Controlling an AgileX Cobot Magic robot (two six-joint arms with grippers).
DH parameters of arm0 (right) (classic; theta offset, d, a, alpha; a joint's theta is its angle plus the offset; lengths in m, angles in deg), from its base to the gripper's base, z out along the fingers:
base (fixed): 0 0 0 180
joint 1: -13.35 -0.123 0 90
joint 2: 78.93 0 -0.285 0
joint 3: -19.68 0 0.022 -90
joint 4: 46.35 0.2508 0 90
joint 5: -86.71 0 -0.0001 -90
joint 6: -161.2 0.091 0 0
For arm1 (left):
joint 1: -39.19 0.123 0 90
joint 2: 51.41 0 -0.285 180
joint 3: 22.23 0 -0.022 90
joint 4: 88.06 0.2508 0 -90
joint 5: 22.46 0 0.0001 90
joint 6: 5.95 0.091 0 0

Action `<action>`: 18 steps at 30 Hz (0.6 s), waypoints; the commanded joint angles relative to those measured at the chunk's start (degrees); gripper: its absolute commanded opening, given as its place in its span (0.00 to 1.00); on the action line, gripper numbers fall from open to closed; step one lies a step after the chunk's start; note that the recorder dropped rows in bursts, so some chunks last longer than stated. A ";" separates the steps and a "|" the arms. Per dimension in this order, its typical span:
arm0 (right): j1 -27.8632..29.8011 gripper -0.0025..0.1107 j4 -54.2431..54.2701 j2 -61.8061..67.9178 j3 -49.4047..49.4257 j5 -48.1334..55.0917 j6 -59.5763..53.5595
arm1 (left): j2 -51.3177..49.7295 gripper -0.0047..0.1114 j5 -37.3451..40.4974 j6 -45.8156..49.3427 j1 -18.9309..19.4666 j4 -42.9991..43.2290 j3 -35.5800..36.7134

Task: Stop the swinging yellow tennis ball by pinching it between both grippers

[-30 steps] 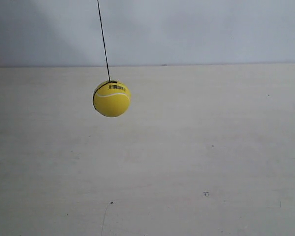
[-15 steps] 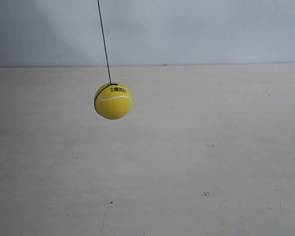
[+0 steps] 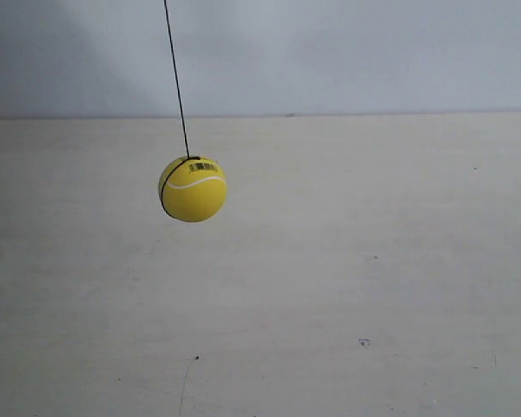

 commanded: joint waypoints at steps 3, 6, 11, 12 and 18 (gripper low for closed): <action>0.15 0.02 -0.29 -0.29 0.02 0.12 -0.25 | 0.09 0.08 -1.56 17.25 -0.22 -9.31 0.15; 0.15 0.02 -0.29 -0.29 0.02 0.12 -0.25 | 0.09 0.08 1.38 42.00 -0.22 -34.10 0.15; 0.15 0.02 -0.29 -0.29 0.02 0.12 -0.25 | 0.09 0.08 4.31 78.49 -0.22 -72.60 0.15; 0.15 0.02 -0.29 -0.29 0.02 0.12 -0.25 | 0.09 0.08 6.15 79.26 -0.22 -72.86 0.15; 0.15 0.02 -0.29 -0.29 0.02 0.12 -0.25 | 0.09 0.08 32.59 78.32 -0.22 -76.19 0.15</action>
